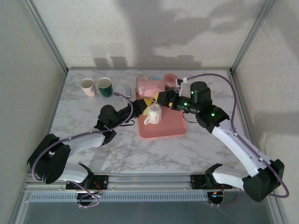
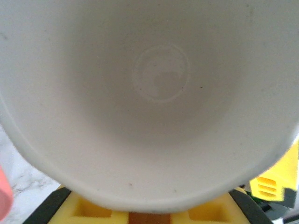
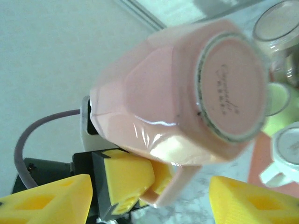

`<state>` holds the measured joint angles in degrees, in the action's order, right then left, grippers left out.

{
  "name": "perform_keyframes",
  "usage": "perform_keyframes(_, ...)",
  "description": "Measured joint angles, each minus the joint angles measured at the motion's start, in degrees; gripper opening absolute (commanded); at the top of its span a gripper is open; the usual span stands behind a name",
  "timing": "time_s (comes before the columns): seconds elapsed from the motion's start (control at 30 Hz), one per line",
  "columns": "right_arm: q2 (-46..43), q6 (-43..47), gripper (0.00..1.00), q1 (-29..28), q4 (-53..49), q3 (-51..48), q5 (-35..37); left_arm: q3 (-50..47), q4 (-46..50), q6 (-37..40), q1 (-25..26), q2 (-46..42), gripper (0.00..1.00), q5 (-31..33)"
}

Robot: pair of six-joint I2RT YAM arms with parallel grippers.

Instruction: Turn the mug right side up

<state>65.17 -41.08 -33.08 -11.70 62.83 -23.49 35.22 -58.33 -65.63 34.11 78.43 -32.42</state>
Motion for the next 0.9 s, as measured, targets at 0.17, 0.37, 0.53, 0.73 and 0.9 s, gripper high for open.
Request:
perform_keyframes(0.17, -4.42, 5.88, 0.68, 0.33, -6.67, 0.17, 6.27, 1.92, 12.55, 6.27, -0.02, -4.9, 0.0, 2.58)
perform_keyframes(0.37, -3.04, 12.72, 0.68, 0.33, -18.38, 3.13, 13.73, 7.39, 31.98, 15.06, -0.35, -9.25, 0.0, 8.33)
perform_keyframes(0.53, 1.38, 16.96, 0.68, 0.33, -26.1, 6.51, 17.51, 15.23, 52.65, 21.84, -1.07, -10.23, 0.0, 17.73)
perform_keyframes(0.73, 6.1, 19.52, 0.67, 0.33, -30.71, 8.02, 19.43, 25.03, 72.98, 27.96, -3.5, -7.69, 0.0, 30.12)
perform_keyframes(0.9, 8.57, 20.15, 0.67, 0.33, -32.48, 9.53, 20.13, 31.23, 83.56, 31.65, -5.05, -0.17, 0.0, 36.52)
